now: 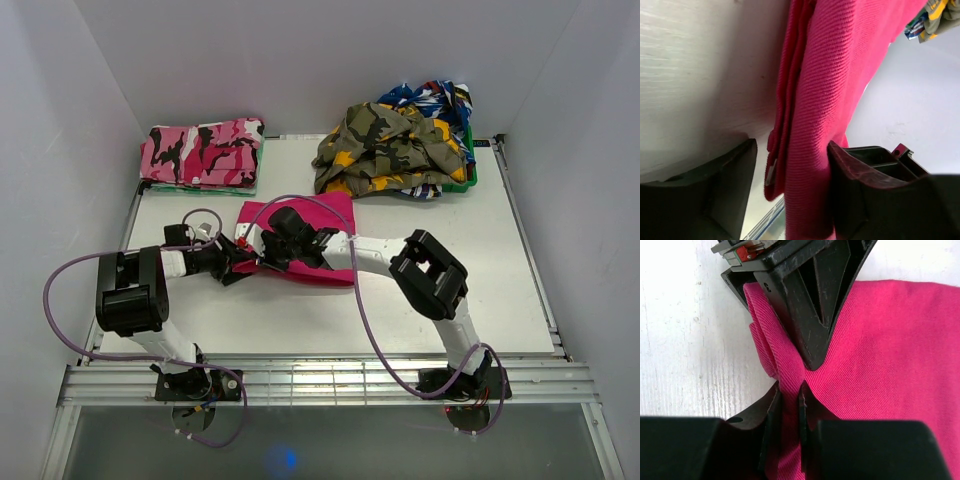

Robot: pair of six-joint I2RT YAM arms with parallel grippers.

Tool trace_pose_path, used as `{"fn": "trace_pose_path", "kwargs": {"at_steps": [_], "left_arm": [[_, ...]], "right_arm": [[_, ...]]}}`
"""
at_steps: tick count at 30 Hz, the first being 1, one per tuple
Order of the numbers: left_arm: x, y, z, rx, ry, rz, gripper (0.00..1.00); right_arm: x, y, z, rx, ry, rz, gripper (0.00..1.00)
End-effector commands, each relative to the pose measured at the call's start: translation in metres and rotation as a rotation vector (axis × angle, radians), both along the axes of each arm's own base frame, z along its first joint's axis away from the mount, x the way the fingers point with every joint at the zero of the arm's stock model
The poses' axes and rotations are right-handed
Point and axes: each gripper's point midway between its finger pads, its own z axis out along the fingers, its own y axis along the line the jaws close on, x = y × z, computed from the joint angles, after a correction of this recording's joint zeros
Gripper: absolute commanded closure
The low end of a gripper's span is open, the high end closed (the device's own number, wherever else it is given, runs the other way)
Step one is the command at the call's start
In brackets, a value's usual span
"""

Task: Fold and stack the trousers
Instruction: Neatly place the folded trousers to the corner

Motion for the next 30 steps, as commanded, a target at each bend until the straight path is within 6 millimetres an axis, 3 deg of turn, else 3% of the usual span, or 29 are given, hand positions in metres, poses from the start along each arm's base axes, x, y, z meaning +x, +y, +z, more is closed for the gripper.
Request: {"fn": "trace_pose_path", "kwargs": {"at_steps": [1, 6, 16, 19, 23, 25, 26, 27, 28, 29, 30], "left_arm": [[-0.011, 0.0, -0.014, 0.025, 0.054, 0.014, 0.36], [-0.006, 0.003, -0.011, 0.042, 0.044, 0.046, 0.41], [-0.01, 0.005, -0.011, 0.05, 0.083, 0.134, 0.28], [-0.007, 0.004, -0.01, 0.042, 0.06, 0.137, 0.33], [-0.005, 0.003, -0.011, 0.023, 0.066, 0.141, 0.52], [-0.006, 0.003, -0.013, 0.022, 0.076, 0.143, 0.77], [-0.005, 0.004, -0.014, 0.028, 0.079, 0.147, 0.84], [-0.006, 0.005, -0.017, 0.039, 0.088, 0.158, 0.95], [-0.007, 0.005, -0.017, 0.041, 0.093, 0.159, 1.0], [-0.008, 0.006, -0.018, 0.045, 0.096, 0.162, 1.0], [-0.009, 0.006, -0.019, 0.049, 0.101, 0.165, 1.0]], "right_arm": [[0.013, 0.032, 0.046, 0.138, -0.044, -0.007, 0.92], [0.017, 0.031, 0.038, 0.12, -0.043, -0.033, 0.92], [0.03, 0.033, 0.016, 0.076, -0.058, -0.114, 0.92], [0.028, 0.038, 0.017, 0.084, -0.05, -0.113, 0.92], [0.026, 0.039, 0.019, 0.084, -0.035, -0.134, 0.91], [0.024, 0.038, 0.027, 0.08, 0.012, -0.159, 0.83], [0.025, 0.034, 0.031, 0.08, 0.025, -0.181, 0.68], [0.022, 0.028, 0.049, 0.094, 0.038, -0.195, 0.59], [0.017, 0.016, 0.044, 0.073, 0.075, -0.214, 0.47], [0.015, 0.006, 0.049, 0.084, 0.133, -0.24, 0.28], [0.012, -0.005, 0.074, 0.123, 0.143, -0.255, 0.21]]}}
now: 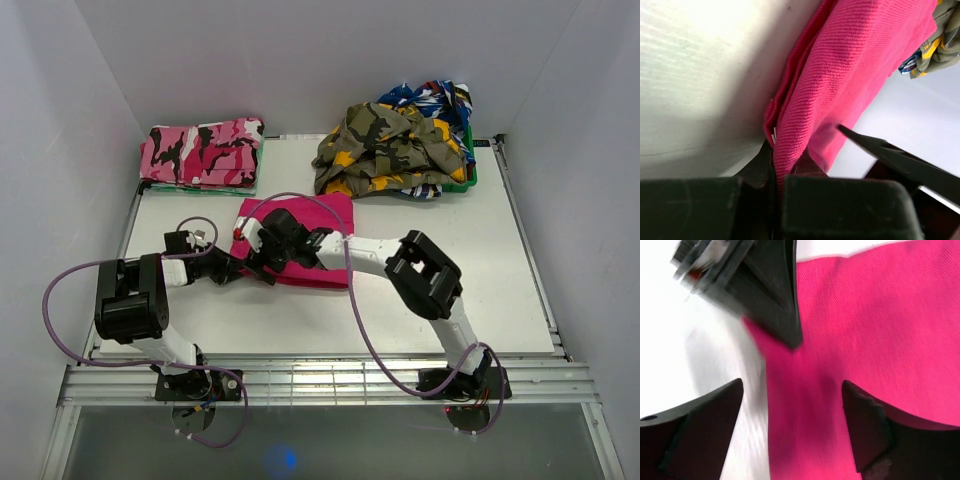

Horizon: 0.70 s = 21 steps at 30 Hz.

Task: Fold and stack the trousers
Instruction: Neatly place the folded trousers to the corner

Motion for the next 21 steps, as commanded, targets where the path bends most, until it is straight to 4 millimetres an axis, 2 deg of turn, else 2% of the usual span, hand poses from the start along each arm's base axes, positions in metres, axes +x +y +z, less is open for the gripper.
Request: {"fn": "trace_pose_path", "kwargs": {"at_steps": [1, 2, 3, 4, 5, 6, 7, 8, 9, 10, 11, 12, 13, 14, 15, 16, 18, 21], "left_arm": [[-0.012, 0.003, -0.014, 0.046, 0.06, 0.02, 1.0], [-0.013, 0.004, -0.014, 0.056, 0.057, 0.028, 1.0], [-0.015, 0.004, -0.015, 0.059, 0.061, 0.031, 1.0], [-0.016, 0.004, -0.015, 0.058, 0.066, 0.04, 1.0], [-0.017, 0.005, -0.015, 0.065, 0.063, 0.044, 1.0], [-0.019, 0.006, -0.016, 0.072, 0.065, 0.048, 1.0], [-0.02, 0.006, -0.017, 0.076, 0.063, 0.052, 1.0], [-0.02, 0.007, -0.016, 0.076, 0.062, 0.063, 1.0], [-0.021, 0.008, -0.017, 0.08, 0.064, 0.071, 1.0], [-0.025, 0.008, -0.019, 0.086, 0.068, 0.078, 1.0], [-0.026, 0.008, -0.02, 0.089, 0.074, 0.09, 1.0], [-0.027, 0.009, -0.02, 0.09, 0.069, 0.098, 1.0], [-0.031, 0.008, -0.022, 0.094, 0.071, 0.099, 1.0], [-0.032, 0.009, -0.024, 0.101, 0.073, 0.104, 1.0], [-0.032, 0.011, -0.024, 0.114, 0.065, 0.108, 1.0], [-0.034, 0.012, -0.024, 0.12, 0.07, 0.113, 1.0], [-0.036, 0.012, -0.024, 0.117, 0.079, 0.126, 1.0], [-0.037, 0.012, -0.023, 0.105, 0.086, 0.149, 1.0]], "right_arm": [[0.001, -0.031, 0.081, 0.145, 0.059, -0.114, 0.13], [0.003, -0.047, 0.104, 0.188, 0.084, -0.14, 0.08], [0.003, -0.06, 0.105, 0.188, 0.112, -0.16, 0.07], [0.011, -0.088, 0.092, 0.155, 0.164, -0.221, 0.07], [0.01, -0.102, 0.094, 0.166, 0.205, -0.243, 0.06], [0.009, -0.117, 0.112, 0.216, 0.252, -0.297, 0.06], [0.01, -0.131, 0.112, 0.23, 0.289, -0.335, 0.07], [0.013, -0.157, 0.095, 0.216, 0.345, -0.402, 0.07], [0.012, -0.17, 0.1, 0.251, 0.402, -0.474, 0.07], [0.011, -0.18, 0.095, 0.258, 0.452, -0.522, 0.07], [0.007, -0.201, 0.077, 0.252, 0.533, -0.585, 0.07], [0.003, -0.21, 0.068, 0.265, 0.63, -0.662, 0.06], [0.008, -0.225, 0.057, 0.273, 0.684, -0.736, 0.05], [0.001, -0.23, 0.048, 0.279, 0.758, -0.759, 0.05], [-0.008, -0.241, 0.024, 0.271, 0.838, -0.81, 0.05], [-0.011, -0.245, 0.017, 0.299, 0.934, -0.88, 0.05], [-0.012, -0.255, 0.004, 0.38, 1.017, -0.915, 0.03], [-0.007, -0.254, 0.003, 0.445, 1.076, -0.94, 0.02]]}}
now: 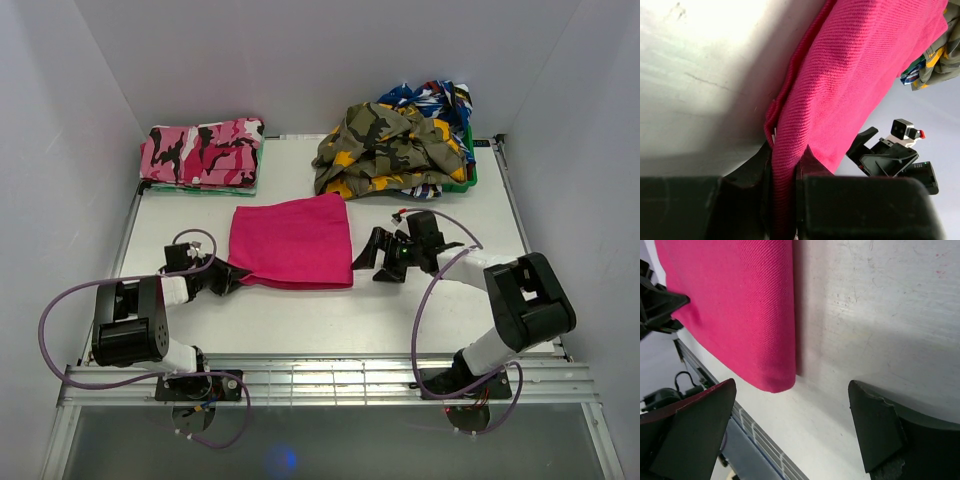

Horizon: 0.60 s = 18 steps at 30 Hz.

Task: Fold and stack the trousers
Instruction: Neatly place the folded trousers to the corner

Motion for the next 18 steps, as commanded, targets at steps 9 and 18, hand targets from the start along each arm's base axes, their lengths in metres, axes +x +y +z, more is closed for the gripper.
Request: {"fn": "trace_pose_path", "kwargs": {"at_steps": [9, 18], "left_arm": [[-0.015, 0.005, -0.02, 0.027, 0.089, 0.112, 1.0], [-0.016, 0.005, -0.02, 0.024, 0.109, 0.133, 1.0]], "right_arm": [[-0.013, 0.037, -0.012, 0.198, 0.24, -0.115, 0.07], [-0.018, 0.041, -0.043, 0.127, 0.288, -0.125, 0.33]]}}
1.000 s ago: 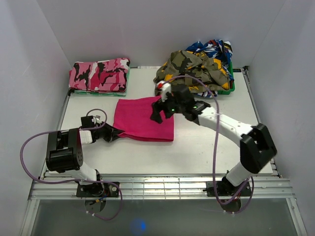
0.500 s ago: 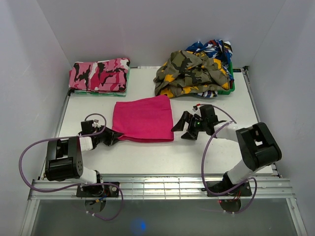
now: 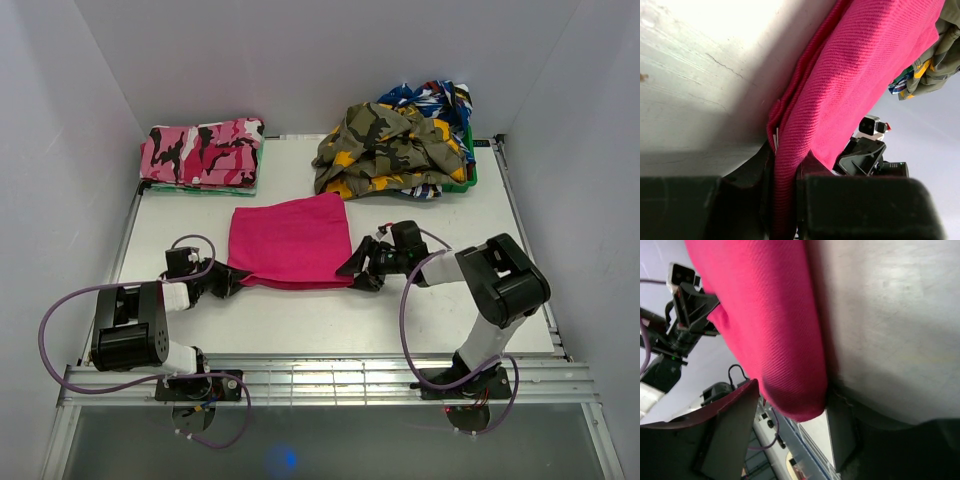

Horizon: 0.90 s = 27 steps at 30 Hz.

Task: Fold and stack the trousers
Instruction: Neatly place the folded trousers to the corner

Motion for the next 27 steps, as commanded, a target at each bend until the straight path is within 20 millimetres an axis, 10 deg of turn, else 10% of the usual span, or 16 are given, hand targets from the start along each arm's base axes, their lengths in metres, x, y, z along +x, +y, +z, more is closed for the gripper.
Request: {"fn": "trace_pose_path", "kwargs": {"at_steps": [1, 8, 27], "left_arm": [[-0.012, 0.009, -0.019, 0.065, 0.089, 0.054, 1.0], [0.001, 0.014, -0.003, 0.163, 0.036, -0.053, 1.0], [0.031, 0.05, 0.08, 0.585, -0.231, -0.262, 1.0]], "right_arm": [[-0.001, -0.009, -0.034, -0.105, 0.06, -0.037, 0.41], [0.028, 0.001, 0.001, -0.111, -0.096, 0.009, 0.92], [0.052, 0.003, 0.096, -0.331, -0.632, 0.148, 0.92]]}}
